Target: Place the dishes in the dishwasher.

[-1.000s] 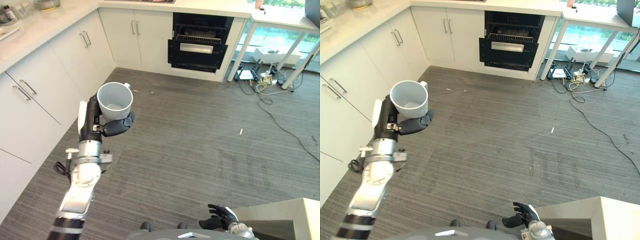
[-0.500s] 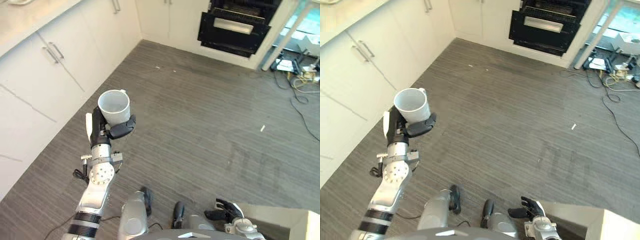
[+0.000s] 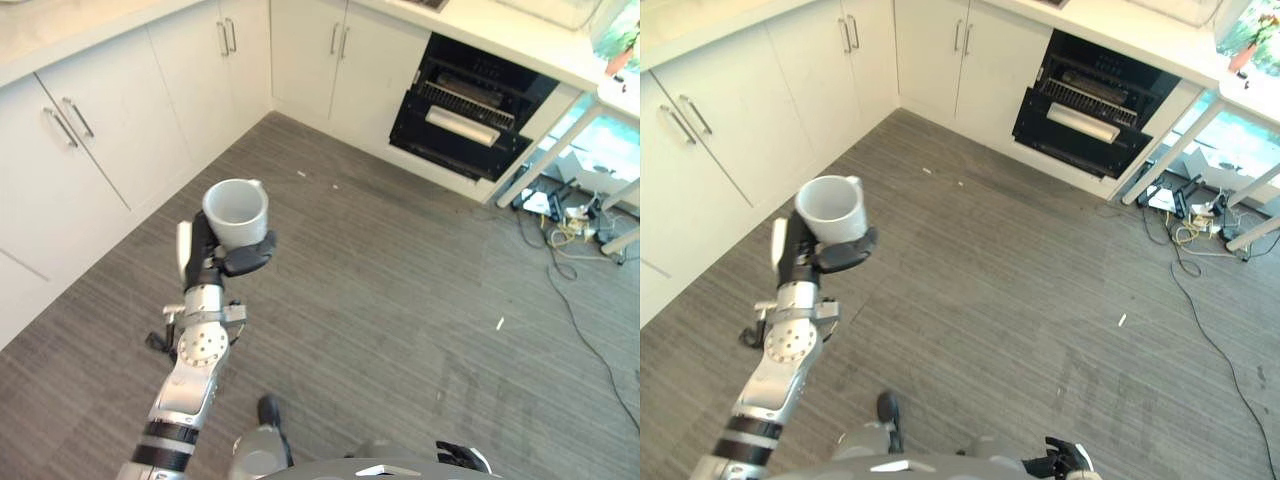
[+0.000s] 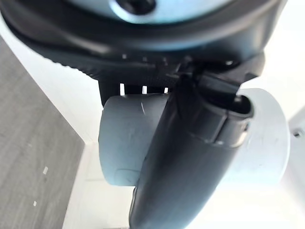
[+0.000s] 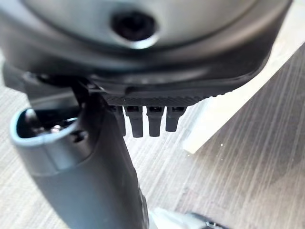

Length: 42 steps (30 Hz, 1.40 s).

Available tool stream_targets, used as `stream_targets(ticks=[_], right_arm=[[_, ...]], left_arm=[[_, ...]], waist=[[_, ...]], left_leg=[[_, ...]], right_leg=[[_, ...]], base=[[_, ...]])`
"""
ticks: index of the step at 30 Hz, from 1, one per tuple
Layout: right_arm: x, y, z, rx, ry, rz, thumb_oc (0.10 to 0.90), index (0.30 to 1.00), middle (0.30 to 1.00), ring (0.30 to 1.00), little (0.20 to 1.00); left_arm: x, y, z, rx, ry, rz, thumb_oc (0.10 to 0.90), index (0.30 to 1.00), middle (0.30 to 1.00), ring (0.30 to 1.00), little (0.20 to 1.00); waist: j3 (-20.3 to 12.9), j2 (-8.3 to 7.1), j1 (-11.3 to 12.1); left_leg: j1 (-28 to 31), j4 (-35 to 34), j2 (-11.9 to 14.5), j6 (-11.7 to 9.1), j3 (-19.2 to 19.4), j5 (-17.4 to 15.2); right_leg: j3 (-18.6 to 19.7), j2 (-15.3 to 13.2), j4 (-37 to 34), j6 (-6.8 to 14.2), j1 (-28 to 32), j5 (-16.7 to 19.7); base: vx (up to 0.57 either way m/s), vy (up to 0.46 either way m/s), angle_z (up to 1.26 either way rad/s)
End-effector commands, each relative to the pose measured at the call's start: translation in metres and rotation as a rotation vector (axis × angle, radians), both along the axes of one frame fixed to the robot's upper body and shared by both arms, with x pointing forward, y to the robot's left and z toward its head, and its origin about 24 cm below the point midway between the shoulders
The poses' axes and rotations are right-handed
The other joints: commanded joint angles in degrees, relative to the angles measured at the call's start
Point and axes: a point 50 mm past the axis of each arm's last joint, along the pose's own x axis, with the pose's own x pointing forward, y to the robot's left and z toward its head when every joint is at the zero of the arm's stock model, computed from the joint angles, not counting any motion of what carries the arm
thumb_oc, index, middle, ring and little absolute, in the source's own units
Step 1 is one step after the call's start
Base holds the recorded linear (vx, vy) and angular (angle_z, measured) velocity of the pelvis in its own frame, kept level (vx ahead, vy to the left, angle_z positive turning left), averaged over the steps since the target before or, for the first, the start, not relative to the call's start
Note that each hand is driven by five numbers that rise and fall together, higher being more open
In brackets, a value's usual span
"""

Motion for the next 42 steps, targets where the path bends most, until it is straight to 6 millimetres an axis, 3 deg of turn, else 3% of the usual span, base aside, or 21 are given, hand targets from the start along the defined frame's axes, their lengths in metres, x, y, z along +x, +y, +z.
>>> stream_targets(ticks=[1,4,6,7,8,11,12,14,15,16,17,18,19,22,23,24,27,34,38,41,42], right_arm=[[0.035,0.01,0.006,0.04,-0.132,-0.019,0.8,0.9,0.9,0.9,0.9],[0.037,0.011,0.007,0.051,-0.14,-0.029,0.8,0.9,0.9,0.9,0.9],[0.027,0.01,0.004,0.049,-0.109,-0.024,0.8,0.9,0.9,0.9,0.9],[0.011,0.006,0.001,0.04,-0.062,-0.048,0.8,0.9,0.9,0.9,0.9],[0.005,0.004,0.0,0.037,-0.042,-0.068,0.8,0.9,0.9,0.9,0.9],[-0.007,0.002,-0.002,0.031,0.01,-0.076,0.8,0.9,0.9,0.9,0.9],[-0.026,0.002,-0.004,0.042,0.074,-0.093,0.8,0.9,0.9,0.9,0.9],[-0.028,0.002,-0.005,0.041,0.086,-0.084,0.8,0.9,0.9,0.9,0.9],[-0.029,-0.007,-0.003,0.033,0.089,-0.102,0.8,0.9,0.9,0.9,0.9],[-0.03,-0.012,-0.002,0.028,0.087,-0.12,0.8,0.9,0.9,0.9,0.9],[-0.027,-0.016,-0.001,0.016,0.077,-0.119,0.8,0.9,0.9,0.9,0.9],[-0.019,-0.019,0.0,0.003,0.053,-0.121,0.8,0.9,0.9,0.9,0.9],[-0.009,-0.022,0.002,0.001,0.017,-0.139,0.8,0.9,0.9,0.9,0.9],[0.002,-0.026,0.005,0.002,-0.029,-0.171,0.8,0.9,0.9,0.9,0.9],[0.006,-0.028,0.006,-0.01,-0.032,-0.128,0.8,0.9,0.9,0.9,0.9],[0.009,-0.028,0.007,-0.02,-0.039,-0.092,0.8,0.9,0.9,0.9,0.9],[0.013,-0.027,0.008,-0.018,-0.055,-0.103,0.8,0.9,0.9,0.9,0.9],[-0.024,-0.013,-0.002,0.025,0.061,-0.167,0.8,0.9,0.9,0.9,0.9],[-0.05,0.001,-0.007,0.061,0.153,-0.18,0.8,0.9,0.9,0.9,0.9],[-0.049,0.003,-0.007,0.068,0.142,-0.158,0.8,0.9,0.9,0.9,0.9],[-0.039,0.004,-0.006,0.069,0.103,-0.163,0.8,0.9,0.9,0.9,0.9]], left_arm=[[0.002,-0.014,0.063,0.078,-0.322,-0.118,0.4,0.3,0.3,0.3,0.3],[0.003,-0.018,0.063,0.056,-0.315,-0.149,0.4,0.3,0.3,0.3,0.3],[0.003,-0.021,0.059,0.033,-0.295,-0.18,0.4,0.3,0.3,0.3,0.3],[0.004,-0.024,0.054,0.009,-0.269,-0.201,0.4,0.3,0.3,0.3,0.3],[0.006,-0.027,0.054,0.016,-0.264,-0.218,0.4,0.3,0.3,0.3,0.3],[0.007,-0.034,0.052,0.041,-0.256,-0.247,0.4,0.3,0.3,0.3,0.3],[0.005,-0.035,0.053,0.042,-0.263,-0.25,0.4,0.3,0.3,0.3,0.3],[0.005,-0.03,0.053,0.041,-0.265,-0.226,0.4,0.3,0.3,0.3,0.3],[0.005,-0.032,0.051,-0.007,-0.257,-0.226,0.4,0.3,0.3,0.3,0.3],[0.005,-0.034,0.053,-0.036,-0.263,-0.24,0.4,0.3,0.3,0.3,0.3],[0.005,-0.037,0.055,-0.051,-0.269,-0.265,0.4,0.3,0.3,0.3,0.3],[0.005,-0.039,0.058,-0.049,-0.281,-0.287,0.4,0.3,0.3,0.3,0.3],[0.005,-0.043,0.06,-0.053,-0.29,-0.31,0.4,0.3,0.3,0.3,0.3],[0.005,-0.043,0.06,-0.058,-0.281,-0.32,0.4,0.3,0.3,0.3,0.3],[0.004,-0.042,0.057,-0.041,-0.267,-0.322,0.4,0.3,0.3,0.3,0.3],[0.004,-0.043,0.054,-0.032,-0.252,-0.32,0.4,0.3,0.3,0.3,0.3],[0.004,-0.045,0.052,-0.035,-0.247,-0.313,0.4,0.3,0.3,0.3,0.3],[0.003,-0.052,0.047,0.001,-0.213,-0.374,0.4,0.3,0.3,0.3,0.3],[0.002,-0.046,0.044,0.038,-0.19,-0.369,0.4,0.3,0.3,0.3,0.3],[0.002,-0.048,0.043,0.054,-0.183,-0.38,0.4,0.3,0.3,0.3,0.3],[0.003,-0.048,0.044,0.047,-0.187,-0.373,0.4,0.3,0.3,0.3,0.3]], waist=[[0.44,3.26,-2.09],[1.1,3.66,-4.81],[0.8,2.99,-6.39],[0.49,2.42,-9.36],[0.79,2.32,-10.93],[0.93,3.33,-12.03],[-0.61,2.36,-12.7],[-0.91,2.44,-12.38],[-0.91,2.92,-13.26],[-0.55,1.44,-12.96],[0.2,0.85,-11.54],[0.7,-0.56,-10.24],[0.97,-0.97,-9.56],[1.03,-0.35,-7.88],[0.51,0.69,-6.63],[0.01,1.81,-5.57],[-0.61,2.42,-5.89],[-3.87,3.3,-9.25],[-3.43,1.85,-10.59],[-2.66,-0.16,-11.83],[-1.85,-1.57,-12.51]], left_leg=[[0.74,-5.77,3.25,-4.4,-2.89,2.81],[3.86,-5.77,2.57,-5.14,-3.79,0.74],[6.7,-5.77,1.14,-6.26,-4.36,-1.66],[10.47,-5.77,0.35,-7.63,-6.81,-5.39],[12.08,-5.77,0.66,-8.32,-8.02,-6.67],[15.19,-5.77,1.18,-8.78,-9.66,-9.29],[18.13,-5.77,-0.02,-8.78,-11.68,-10.44],[19.47,-2.86,0.28,-9.01,-12.3,-10.09],[15.82,13.59,2.89,-11.15,-10.88,-5.91],[10.03,26.64,4.84,-12.28,-8.69,-0.35],[5.32,34.75,6.09,-12.86,-7.97,-0.16],[1.4,35.85,6.42,-13.04,-6.72,0.27],[-1.03,34.12,8.58,-13.18,-3.68,0.65],[-0.45,26.02,10.09,-13.13,-1.59,1.29],[1.15,13.39,9.8,-12.69,-3.8,1.18],[2.09,4.31,9.57,-12.97,-10.8,2.39],[3.33,0.49,9.63,-13.6,-16.09,3.82],[8.2,-5.77,8.64,-13.31,-11.6,1.31],[9.23,-5.77,6.81,-11.37,-8.53,-0.27],[9.12,-5.77,5.89,-10.5,-7.13,-1.7],[8.94,-5.77,5.71,-10.29,-5.68,-1.39]], right_leg=[[0.93,6.57,-9.13,0.18,2.49,13.17],[-0.98,4.95,-17.11,-1.59,-3.71,9.99],[-2.18,2.28,-30.97,-3.37,-6.08,8.21],[-1.52,1.71,-49.9,-2.89,-6.36,10.37],[1.0,0.92,-53.83,-2.18,-8.03,11.73],[2.43,0.94,-55.22,-0.87,-9.36,13.15],[6.21,1.41,-54.45,-2.07,-6.58,14.68],[5.43,1.92,-53.36,-2.83,-5.33,15.46],[4.9,3.55,-53.23,-4.91,-1.74,15.18],[4.1,2.75,-53.86,-7.1,1.27,14.65],[2.94,2.73,-55.25,-8.16,4.5,13.29],[2.23,1.73,-56.37,-8.4,6.3,12.7],[1.21,1.65,-57.16,-8.23,8.21,12.24],[1.67,1.94,-57.62,-7.82,10.75,11.22],[3.11,2.06,-56.91,-6.94,12.35,9.14],[5.46,2.62,-56.06,-6.57,13.26,7.68],[8.04,3.05,-55.49,-6.35,13.67,7.23],[8.58,1.56,-57.19,-4.31,12.74,8.61],[13.5,0.41,-54.87,-1.92,10.13,9.91],[15.67,-0.05,-53.89,-0.31,8.08,11.17],[16.95,-0.08,-54.65,0.75,6.4,14.01]], base=[[0.54,0.18,0.73],[0.42,0.065,0.42],[0.7,-0.083,0.34],[0.96,-0.198,0.46],[0.97,-0.205,0.48],[0.48,-0.12,1.13],[0.52,-0.228,0.87],[0.53,-0.25,0.35],[0.45,-0.354,-0.03],[0.63,-0.493,-0.09],[0.34,-0.38,0.1],[0.35,-0.26,0.26],[0.18,-0.117,0.2],[0.35,0.091,0.0],[0.5,0.263,-0.6],[0.5,0.259,-0.95],[0.18,0.12,-0.93],[0.04,0.154,-0.4],[-0.08,0.221,-0.17],[-0.11,0.123,0.05],[-0.22,0.03,0.19]])
